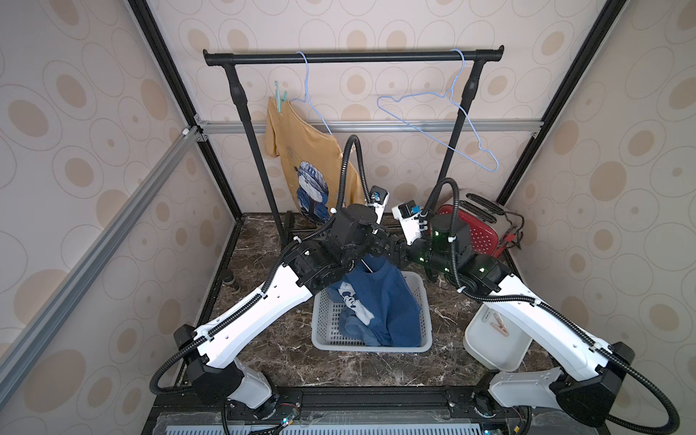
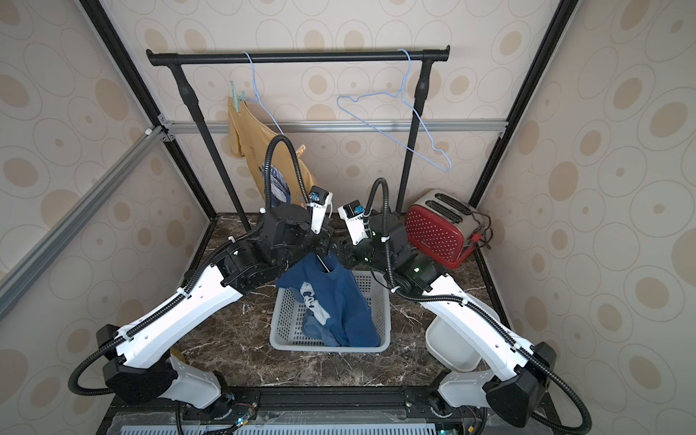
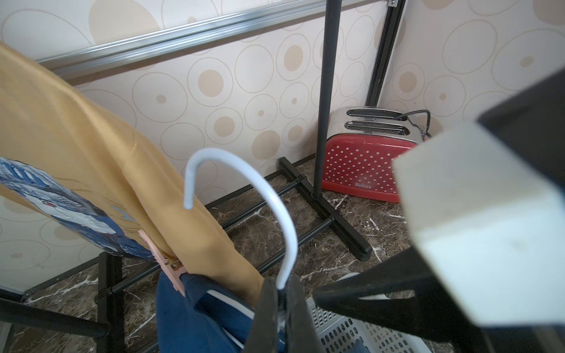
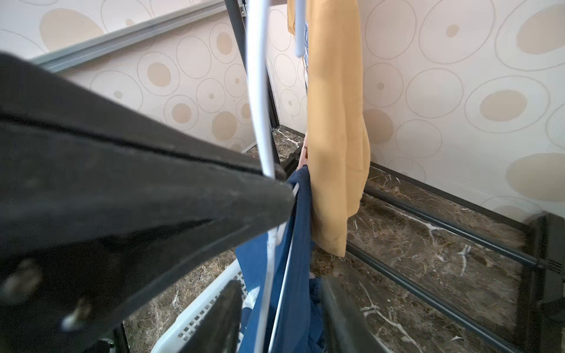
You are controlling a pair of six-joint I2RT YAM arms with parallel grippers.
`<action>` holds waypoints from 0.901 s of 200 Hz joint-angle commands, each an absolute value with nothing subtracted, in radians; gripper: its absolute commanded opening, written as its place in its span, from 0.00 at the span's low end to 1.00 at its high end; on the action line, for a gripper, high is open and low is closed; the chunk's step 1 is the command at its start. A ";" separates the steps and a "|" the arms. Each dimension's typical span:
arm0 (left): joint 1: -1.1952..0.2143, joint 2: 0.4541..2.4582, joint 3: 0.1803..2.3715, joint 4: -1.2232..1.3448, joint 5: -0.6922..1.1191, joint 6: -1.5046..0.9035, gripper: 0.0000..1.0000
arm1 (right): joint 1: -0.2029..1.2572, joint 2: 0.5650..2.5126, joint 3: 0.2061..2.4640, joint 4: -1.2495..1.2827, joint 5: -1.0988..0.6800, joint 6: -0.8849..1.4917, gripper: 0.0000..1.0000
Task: Remove the clothespins securing t-shirts to the hanger
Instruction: Adjust the hanger.
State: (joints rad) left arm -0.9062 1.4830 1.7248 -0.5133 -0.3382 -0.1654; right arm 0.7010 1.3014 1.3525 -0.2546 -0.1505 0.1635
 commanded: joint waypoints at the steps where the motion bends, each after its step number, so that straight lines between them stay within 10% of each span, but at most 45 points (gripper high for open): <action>1: -0.913 1.459 1.772 -0.508 -0.346 -0.184 0.00 | 0.705 1.327 1.371 -0.169 -0.153 0.169 0.40; 145: -0.912 1.433 1.756 -0.506 -0.359 -0.185 0.00 | 0.706 1.372 1.367 -0.094 -0.181 0.179 0.06; 180: -0.911 1.418 1.739 -0.505 -0.361 -0.181 0.33 | 0.706 1.372 1.375 -0.095 -0.187 0.186 0.00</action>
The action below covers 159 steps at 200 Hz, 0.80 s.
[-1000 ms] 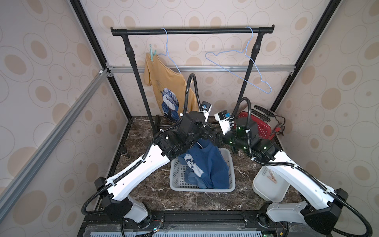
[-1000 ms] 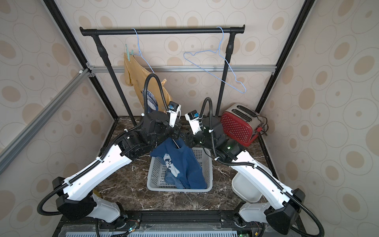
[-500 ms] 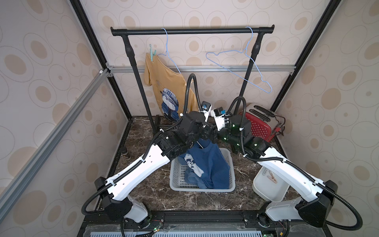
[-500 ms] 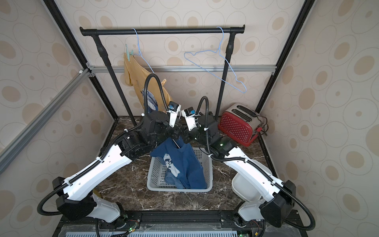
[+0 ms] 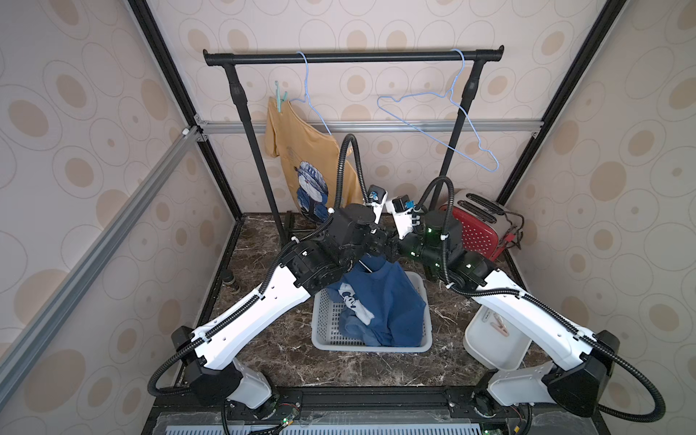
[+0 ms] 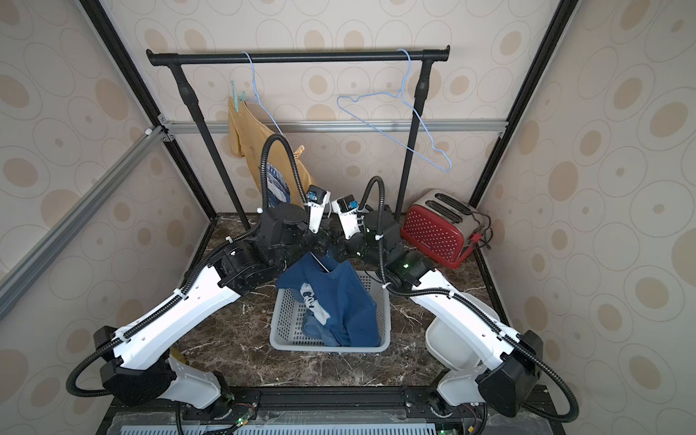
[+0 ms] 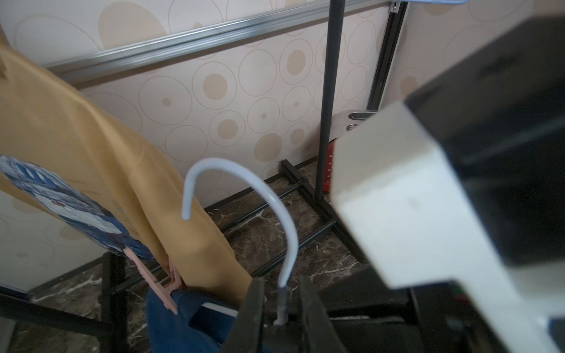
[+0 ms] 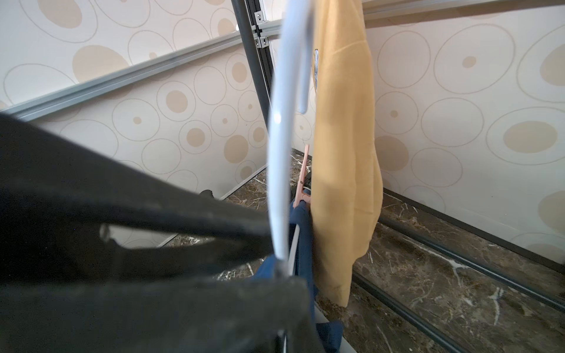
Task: Remove the clothespins securing t-shirts to the hanger
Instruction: Adjust the hanger.
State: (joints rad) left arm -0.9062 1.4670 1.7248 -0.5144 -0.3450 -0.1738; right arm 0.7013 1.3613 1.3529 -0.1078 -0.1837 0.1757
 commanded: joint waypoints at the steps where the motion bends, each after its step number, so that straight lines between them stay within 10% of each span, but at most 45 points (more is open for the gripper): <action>1: -0.911 1.418 1.738 -0.505 -0.362 -0.181 0.33 | 0.706 1.371 1.375 -0.095 -0.187 0.186 0.00; 54: -0.904 1.339 1.720 -0.562 -0.384 -0.129 0.63 | 0.706 1.364 1.430 -0.191 -0.270 0.139 0.00; 159: -0.794 1.064 1.596 -0.674 -0.479 -0.055 0.70 | 0.706 1.238 1.608 -0.412 -0.489 -0.019 0.00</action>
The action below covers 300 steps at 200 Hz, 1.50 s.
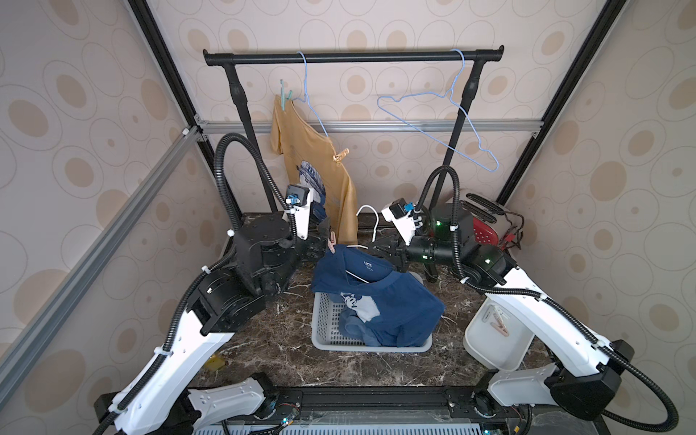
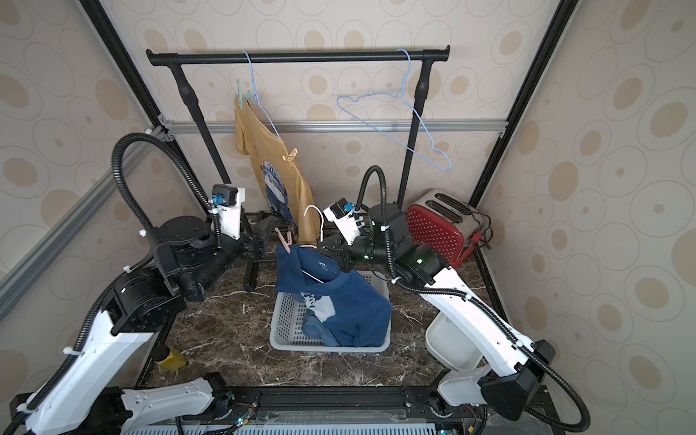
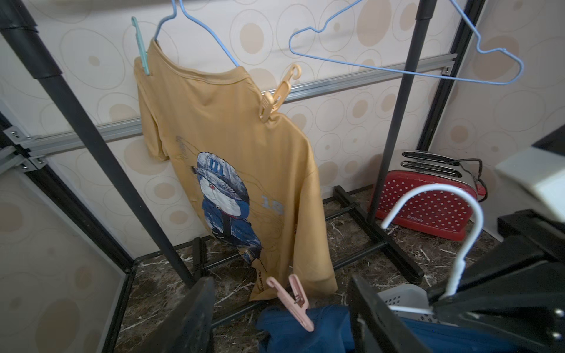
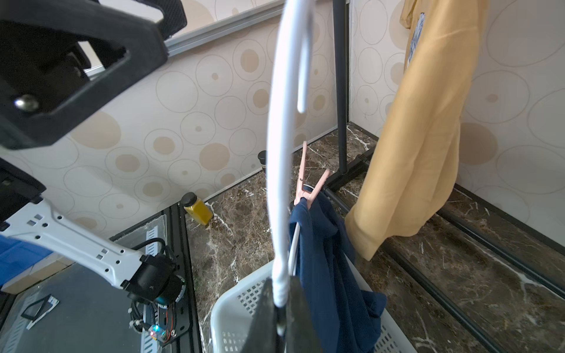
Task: Remove the clothespins securing t-shirts to the hanger
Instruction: Adjust the hanger, then remove the clothespin from the hanger.
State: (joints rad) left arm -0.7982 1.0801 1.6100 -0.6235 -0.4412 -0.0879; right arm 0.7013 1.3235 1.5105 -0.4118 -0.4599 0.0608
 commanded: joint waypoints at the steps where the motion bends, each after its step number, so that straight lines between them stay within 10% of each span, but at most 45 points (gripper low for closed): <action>1: -0.793 1.063 1.596 -0.674 -0.480 -0.055 0.70 | 0.706 1.236 1.611 -0.413 -0.489 -0.021 0.00; 97: -0.793 1.048 1.575 -0.690 -0.443 -0.017 0.73 | 0.673 1.153 1.672 -0.528 -0.518 -0.130 0.00; 217: -0.792 0.884 1.337 -0.713 0.124 0.463 0.99 | 0.654 1.314 1.767 -0.954 -0.519 -0.633 0.00; 300: -0.696 0.888 1.266 -0.711 0.303 0.718 0.99 | 0.654 1.330 1.765 -1.056 -0.531 -0.907 0.00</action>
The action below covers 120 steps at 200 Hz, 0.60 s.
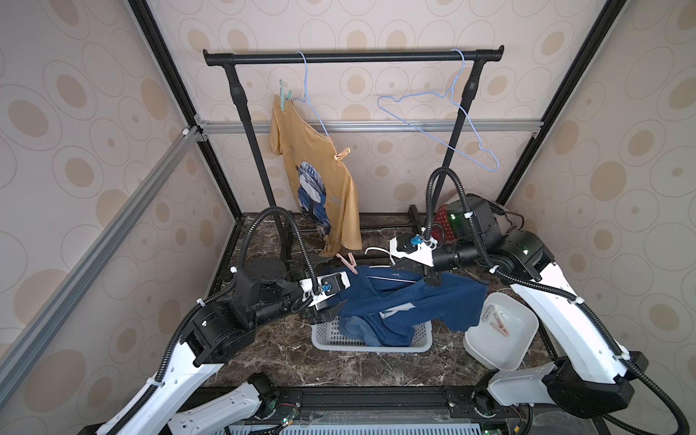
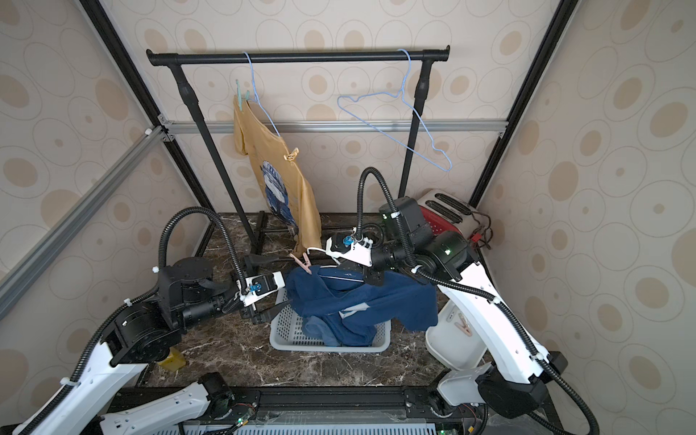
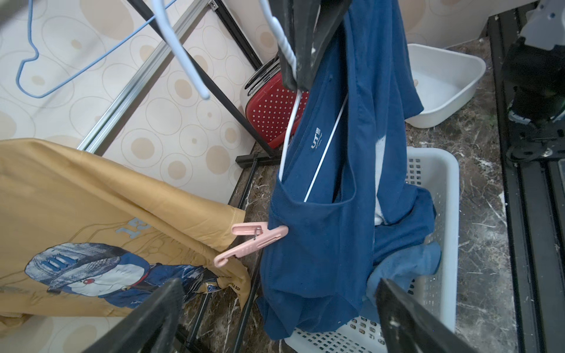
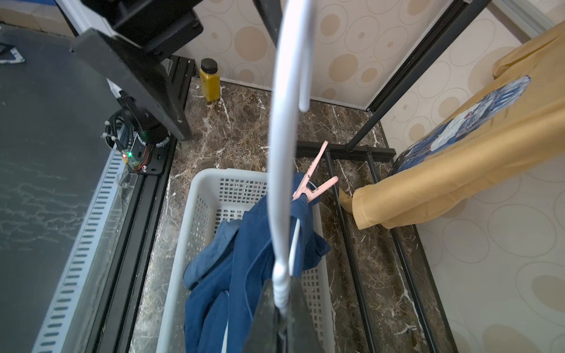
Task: Remove the clothespins securing t-shirts to the hanger
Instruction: Remove the clothespin from the hanger.
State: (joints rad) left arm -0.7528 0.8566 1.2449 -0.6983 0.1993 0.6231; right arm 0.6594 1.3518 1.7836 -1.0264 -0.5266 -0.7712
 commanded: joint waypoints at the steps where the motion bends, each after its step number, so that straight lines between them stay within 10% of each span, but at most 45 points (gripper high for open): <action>1: -0.693 0.890 1.266 -0.710 0.307 0.718 0.99 | 0.655 1.330 1.765 -1.056 -0.530 -0.910 0.00; 120: -0.487 1.184 1.331 -0.673 0.630 0.800 0.97 | 0.663 1.299 1.692 -0.990 -0.498 -1.007 0.00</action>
